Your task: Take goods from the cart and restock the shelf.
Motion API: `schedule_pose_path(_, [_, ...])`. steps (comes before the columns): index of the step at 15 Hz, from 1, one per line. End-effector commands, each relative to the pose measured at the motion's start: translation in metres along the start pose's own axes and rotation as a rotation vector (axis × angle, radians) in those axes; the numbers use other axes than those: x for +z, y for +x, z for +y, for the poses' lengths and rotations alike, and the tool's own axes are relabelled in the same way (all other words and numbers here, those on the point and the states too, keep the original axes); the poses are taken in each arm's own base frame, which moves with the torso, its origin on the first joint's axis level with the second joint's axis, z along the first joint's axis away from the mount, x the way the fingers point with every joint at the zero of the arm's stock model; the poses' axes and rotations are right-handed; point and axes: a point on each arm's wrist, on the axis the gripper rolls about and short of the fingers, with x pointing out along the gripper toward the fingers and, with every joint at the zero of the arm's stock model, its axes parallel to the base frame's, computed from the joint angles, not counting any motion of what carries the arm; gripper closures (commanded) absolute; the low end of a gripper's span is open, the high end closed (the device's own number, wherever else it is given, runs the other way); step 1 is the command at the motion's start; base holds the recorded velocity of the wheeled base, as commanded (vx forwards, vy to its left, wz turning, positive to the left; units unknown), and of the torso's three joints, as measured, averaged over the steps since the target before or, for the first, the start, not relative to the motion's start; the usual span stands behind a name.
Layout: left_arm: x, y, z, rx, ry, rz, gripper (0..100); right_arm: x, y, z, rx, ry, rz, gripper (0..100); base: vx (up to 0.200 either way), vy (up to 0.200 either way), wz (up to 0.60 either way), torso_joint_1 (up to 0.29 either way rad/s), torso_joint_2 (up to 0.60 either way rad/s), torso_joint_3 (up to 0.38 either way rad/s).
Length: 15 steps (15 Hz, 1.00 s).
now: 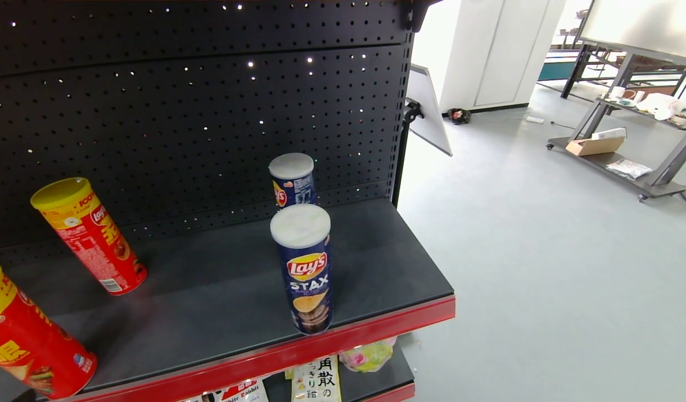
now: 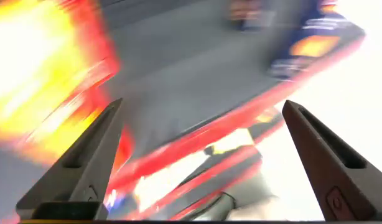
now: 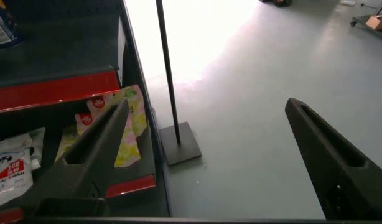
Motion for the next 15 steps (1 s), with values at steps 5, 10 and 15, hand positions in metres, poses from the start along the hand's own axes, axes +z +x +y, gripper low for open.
schedule_pose_path(5, [-0.049,-0.041,0.005,0.204,-0.135,-0.158,0,0.000,0.000,0.000,0.001,0.000,0.001,0,0.000,0.000,0.00,0.000,0.00,0.000])
schedule_pose_path(10, [-0.064,-0.032,0.006,0.215,-0.139,-0.146,0,0.000,0.000,0.000,0.001,-0.001,0.001,0,0.000,0.000,0.00,0.000,0.00,0.000])
schedule_pose_path(15, [-0.084,0.000,0.003,0.061,-0.050,-0.224,0,0.000,0.000,0.000,0.002,-0.004,0.001,0,0.000,0.000,0.00,0.000,0.00,0.000])
